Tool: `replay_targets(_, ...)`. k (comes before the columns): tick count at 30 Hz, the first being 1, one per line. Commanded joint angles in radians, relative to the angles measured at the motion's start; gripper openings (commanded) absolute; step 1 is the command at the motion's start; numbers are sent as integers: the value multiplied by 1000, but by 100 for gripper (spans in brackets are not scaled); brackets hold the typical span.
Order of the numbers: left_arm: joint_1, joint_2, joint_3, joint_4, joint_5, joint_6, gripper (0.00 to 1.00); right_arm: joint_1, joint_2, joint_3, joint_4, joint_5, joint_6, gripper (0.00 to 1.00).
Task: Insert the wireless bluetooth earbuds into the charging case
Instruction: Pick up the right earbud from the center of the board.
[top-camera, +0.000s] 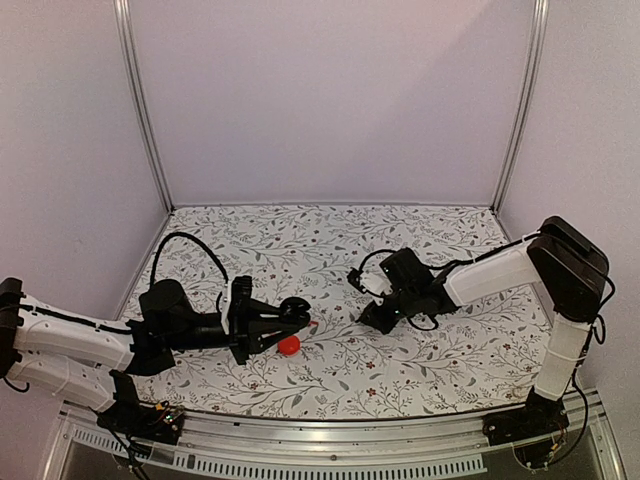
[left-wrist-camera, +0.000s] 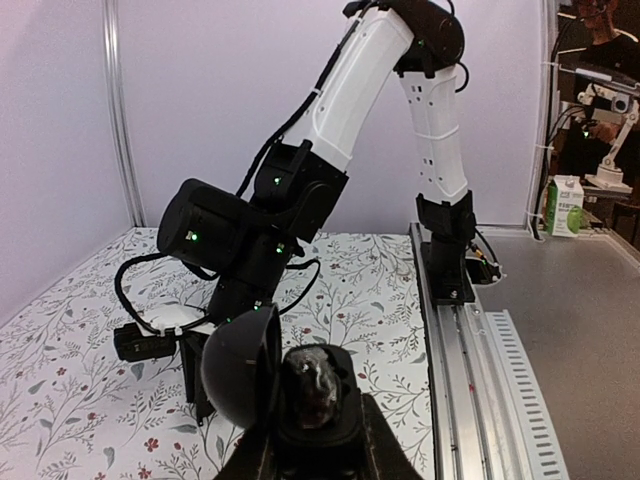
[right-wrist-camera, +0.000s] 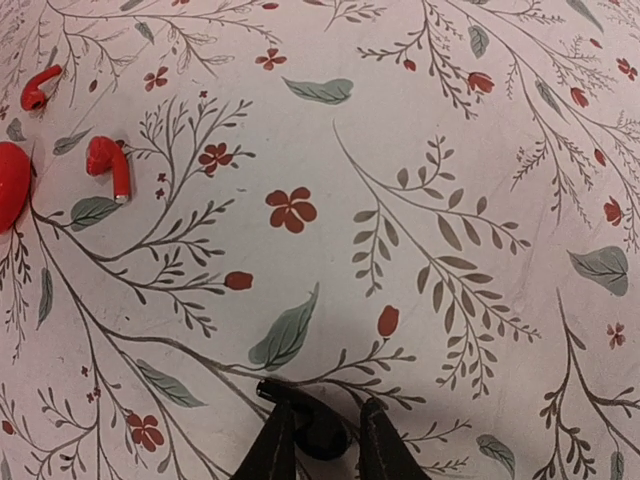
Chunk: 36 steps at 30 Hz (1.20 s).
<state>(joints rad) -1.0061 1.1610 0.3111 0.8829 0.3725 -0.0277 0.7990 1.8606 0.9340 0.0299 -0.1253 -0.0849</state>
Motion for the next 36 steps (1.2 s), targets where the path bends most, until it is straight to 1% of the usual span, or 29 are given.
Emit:
replay_targets(1,14,-15,-8,27,1,6,1,7,22,17,-60,25,-16,21)
replay_targets(4,14,-17,-12,30,-4,7,1,6,16,13,-67,27,-15,25)
replay_targets(8,14,-8,-10,33,2,8,1,6,12,10,-72,23,-2,26)
replay_targets(15,15,-9,-11,35,0,8,1,6,5,-9,-61,27,7,20)
replay_targets(22,14,-6,-12,36,-1,6,1,6,-8,-14,-69,24,-8,12)
replay_targets(26,14,-7,-10,35,1,6,1,7,-50,-24,-71,32,-24,10)
replay_targets(31,15,-8,-14,38,11,2,0,8,-145,-24,-89,54,-50,10)
replay_targets(36,16,-12,-23,43,23,4,0,49,-247,8,-151,110,-90,9)
